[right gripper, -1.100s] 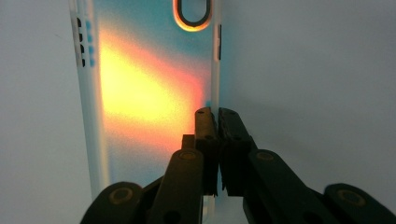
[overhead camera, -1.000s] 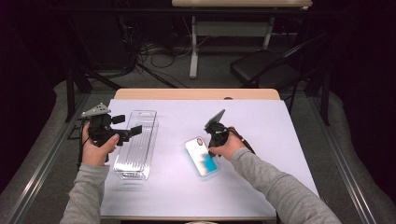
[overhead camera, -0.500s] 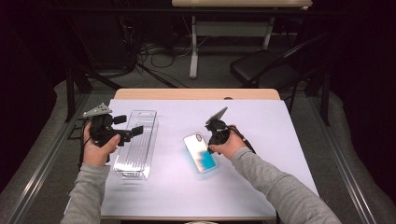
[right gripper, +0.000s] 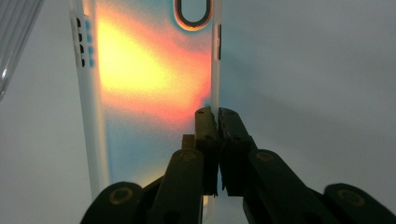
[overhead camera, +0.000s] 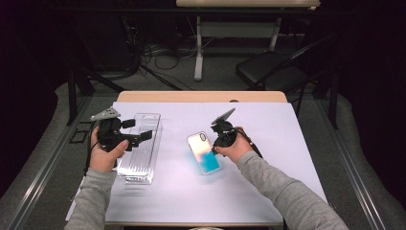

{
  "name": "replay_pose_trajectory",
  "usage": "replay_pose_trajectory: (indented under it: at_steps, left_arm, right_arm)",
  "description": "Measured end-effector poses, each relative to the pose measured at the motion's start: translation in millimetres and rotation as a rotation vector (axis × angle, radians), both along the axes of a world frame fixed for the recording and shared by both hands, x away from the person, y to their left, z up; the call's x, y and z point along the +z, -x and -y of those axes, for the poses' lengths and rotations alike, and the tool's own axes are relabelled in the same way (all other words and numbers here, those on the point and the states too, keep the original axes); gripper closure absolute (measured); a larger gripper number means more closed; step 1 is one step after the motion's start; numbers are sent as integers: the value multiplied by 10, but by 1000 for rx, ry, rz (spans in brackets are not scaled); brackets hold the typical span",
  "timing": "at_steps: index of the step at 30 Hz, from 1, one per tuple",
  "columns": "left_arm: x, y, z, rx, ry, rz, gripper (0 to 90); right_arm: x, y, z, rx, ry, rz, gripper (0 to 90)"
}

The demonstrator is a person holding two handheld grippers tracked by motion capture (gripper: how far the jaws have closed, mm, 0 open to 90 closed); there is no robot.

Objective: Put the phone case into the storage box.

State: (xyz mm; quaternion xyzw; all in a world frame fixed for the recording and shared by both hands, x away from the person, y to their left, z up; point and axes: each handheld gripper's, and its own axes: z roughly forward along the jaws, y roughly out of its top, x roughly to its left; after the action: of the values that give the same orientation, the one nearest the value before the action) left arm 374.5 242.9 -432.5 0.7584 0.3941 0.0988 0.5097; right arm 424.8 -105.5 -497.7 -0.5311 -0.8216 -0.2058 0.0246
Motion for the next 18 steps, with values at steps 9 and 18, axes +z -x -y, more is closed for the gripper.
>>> replay_pose_trajectory:
  at_steps: [9, 18]
  left_arm:
    - [-22, 5, 109, -5, 16, -26, 41]
    - [-22, 19, 194, -23, 1, -37, 41]
  right_arm:
    - [42, 2, 19, -15, -40, 38, 875]
    - [83, 5, 39, -31, -72, 79, 875]
